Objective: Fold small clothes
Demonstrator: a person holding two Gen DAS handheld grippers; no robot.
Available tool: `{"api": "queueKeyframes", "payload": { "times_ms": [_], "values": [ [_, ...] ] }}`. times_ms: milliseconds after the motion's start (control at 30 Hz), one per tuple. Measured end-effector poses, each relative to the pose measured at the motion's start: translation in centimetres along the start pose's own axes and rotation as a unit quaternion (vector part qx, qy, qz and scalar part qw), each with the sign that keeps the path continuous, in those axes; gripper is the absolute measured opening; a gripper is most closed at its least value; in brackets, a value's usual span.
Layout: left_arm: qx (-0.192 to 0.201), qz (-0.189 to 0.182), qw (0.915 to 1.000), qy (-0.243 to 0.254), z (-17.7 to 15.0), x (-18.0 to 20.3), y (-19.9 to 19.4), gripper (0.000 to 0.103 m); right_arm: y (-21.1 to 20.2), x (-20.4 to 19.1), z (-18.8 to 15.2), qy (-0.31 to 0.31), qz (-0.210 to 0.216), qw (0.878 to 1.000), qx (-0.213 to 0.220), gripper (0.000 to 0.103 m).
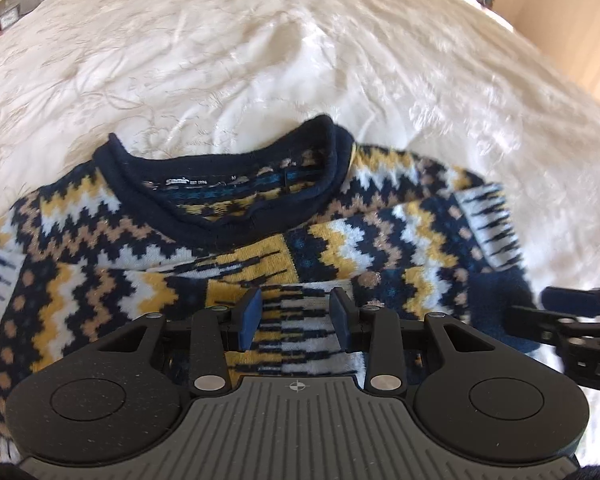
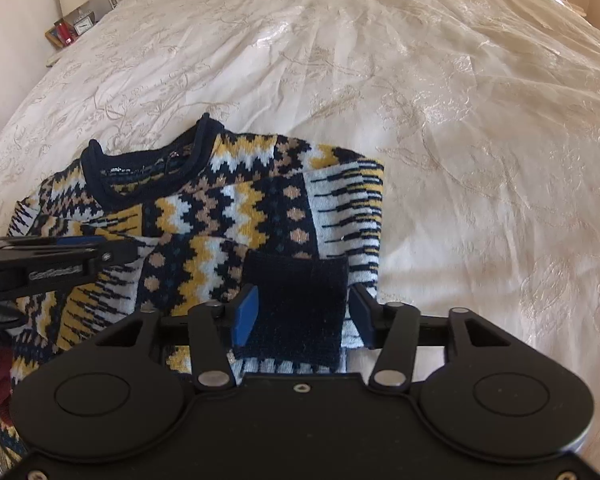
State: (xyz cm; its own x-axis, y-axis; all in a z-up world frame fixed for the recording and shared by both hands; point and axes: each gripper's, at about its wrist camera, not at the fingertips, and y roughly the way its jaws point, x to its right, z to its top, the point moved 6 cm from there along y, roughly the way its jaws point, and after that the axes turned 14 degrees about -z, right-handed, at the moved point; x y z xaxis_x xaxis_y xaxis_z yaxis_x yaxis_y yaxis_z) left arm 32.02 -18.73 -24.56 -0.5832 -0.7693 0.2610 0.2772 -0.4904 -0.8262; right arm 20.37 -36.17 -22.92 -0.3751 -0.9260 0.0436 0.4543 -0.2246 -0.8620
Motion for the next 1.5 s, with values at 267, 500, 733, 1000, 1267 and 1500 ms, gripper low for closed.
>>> {"api": "queueKeyframes", "payload": {
  "times_ms": [267, 500, 733, 1000, 1267, 1500],
  "values": [
    [0.01, 0.02, 0.9994, 0.028, 1.9, 0.2, 0.5, 0.037, -0.3, 0.4, -0.5, 0.01, -0.004, 1.0, -0.004, 0.069],
    [0.041, -0.021, 0.9989, 0.002, 1.0, 0.1, -4.1, 0.043, -1.4, 0.1, -1.0, 0.013, 0.003, 1.0, -0.001, 0.077],
    [0.061, -0.037, 0.9969, -0.035, -2.0, -0.7, -8.8, 0.079, -3.5, -0.7, -2.5, 0.015, 0.017, 1.0, -0.002, 0.088],
    [0.07, -0.013, 0.9961, -0.052, -6.0, -1.8, -13.4, 0.097, -6.3, -2.0, -5.1, 0.003, 0.04, 0.999, -0.002, 0.103],
    [0.064, -0.008, 0.9954, -0.071, -10.6, -3.1, -16.5, 0.097, -8.4, -3.1, -8.9, 0.013, 0.038, 0.999, -0.011, 0.103],
    [0.051, -0.01, 0.9955, -0.079, -14.4, -4.7, -18.1, 0.097, -9.5, -3.8, -12.0, 0.044, 0.028, 0.998, -0.026, 0.103]
  ]
}}
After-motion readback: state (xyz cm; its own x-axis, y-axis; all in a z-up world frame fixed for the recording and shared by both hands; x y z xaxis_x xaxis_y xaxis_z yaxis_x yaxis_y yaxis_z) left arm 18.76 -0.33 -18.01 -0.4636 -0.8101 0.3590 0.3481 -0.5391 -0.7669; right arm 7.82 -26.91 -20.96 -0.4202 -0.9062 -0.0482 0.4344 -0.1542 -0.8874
